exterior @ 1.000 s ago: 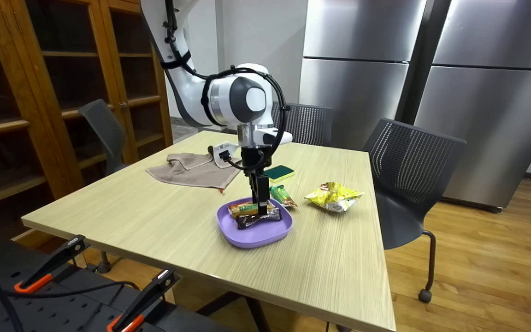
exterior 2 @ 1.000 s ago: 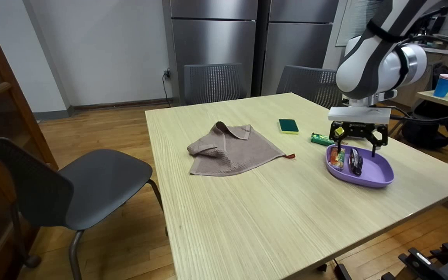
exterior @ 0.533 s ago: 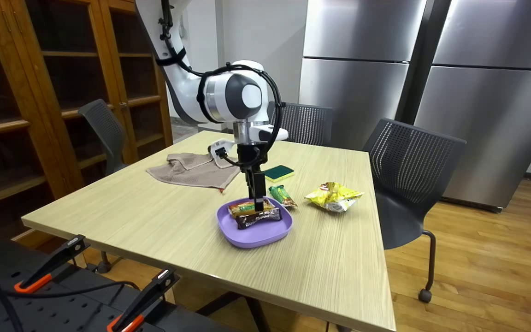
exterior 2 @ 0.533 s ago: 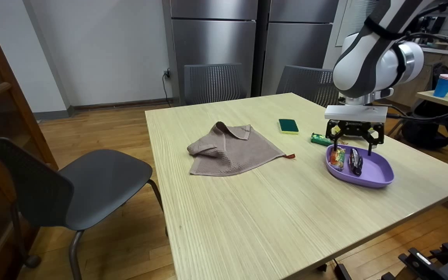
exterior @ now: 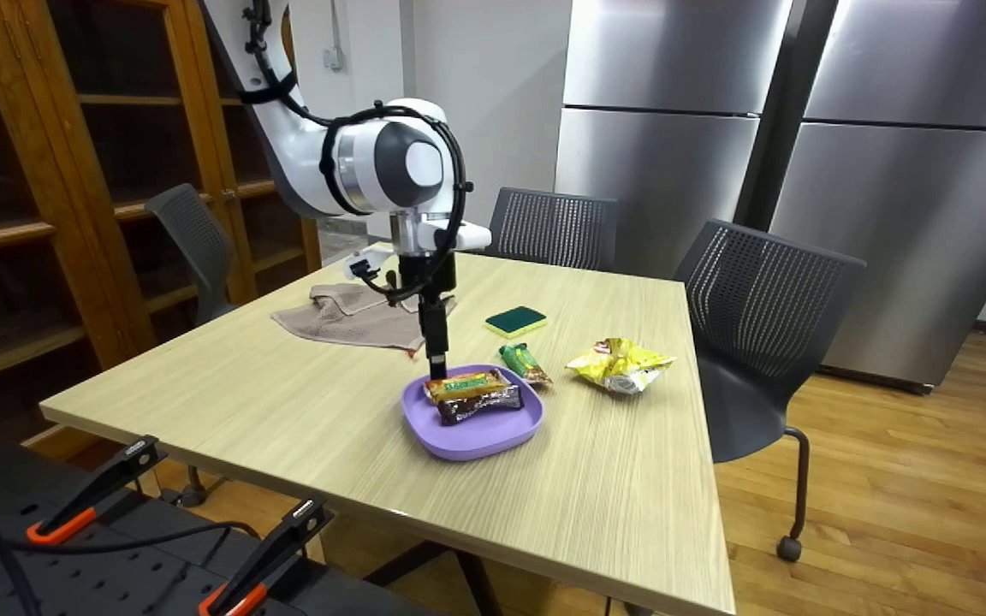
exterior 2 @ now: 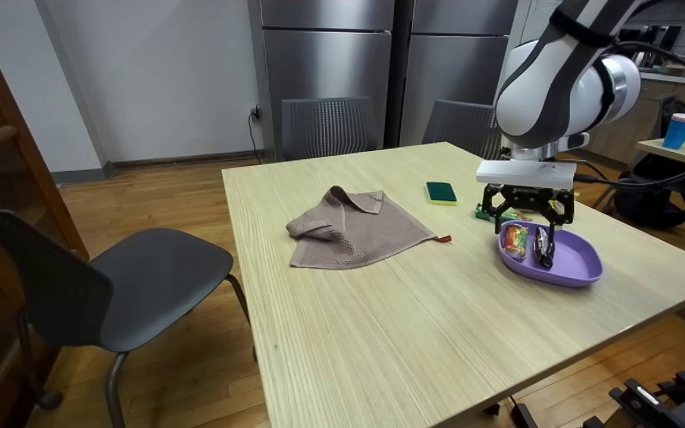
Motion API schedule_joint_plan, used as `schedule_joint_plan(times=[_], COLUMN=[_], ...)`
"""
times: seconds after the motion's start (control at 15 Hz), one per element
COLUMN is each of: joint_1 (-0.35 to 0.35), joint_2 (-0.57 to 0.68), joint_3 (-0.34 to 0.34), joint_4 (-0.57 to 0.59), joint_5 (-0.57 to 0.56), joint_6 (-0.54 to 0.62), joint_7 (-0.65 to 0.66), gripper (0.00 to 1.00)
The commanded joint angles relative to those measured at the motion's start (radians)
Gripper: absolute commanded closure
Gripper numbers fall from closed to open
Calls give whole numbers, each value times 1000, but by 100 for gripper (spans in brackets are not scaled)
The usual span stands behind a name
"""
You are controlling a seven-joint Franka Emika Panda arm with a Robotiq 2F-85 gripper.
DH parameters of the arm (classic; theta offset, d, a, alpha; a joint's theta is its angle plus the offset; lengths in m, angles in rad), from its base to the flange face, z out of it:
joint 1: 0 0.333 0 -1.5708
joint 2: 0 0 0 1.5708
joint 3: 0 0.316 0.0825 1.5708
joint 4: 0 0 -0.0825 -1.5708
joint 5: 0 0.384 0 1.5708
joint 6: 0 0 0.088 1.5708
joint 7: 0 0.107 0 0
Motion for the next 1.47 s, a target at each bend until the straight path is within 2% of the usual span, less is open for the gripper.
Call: schedule_joint_plan(times=[0.0, 0.47, 0.67, 0.73, 1.4], joint_1=[54, 88, 69, 67, 67], joint_2=[-76, -100, -55, -58, -48], joint_3=[-3, 30, 75, 60, 73], joint_4=[-76, -117, -71, -86, -82], joint_5=[-18, -15, 11, -17, -12], joint_6=[1, -9, -55, -14, -22], joint_7=[107, 234, 232, 224, 226], gripper=[0, 0, 0, 0, 0])
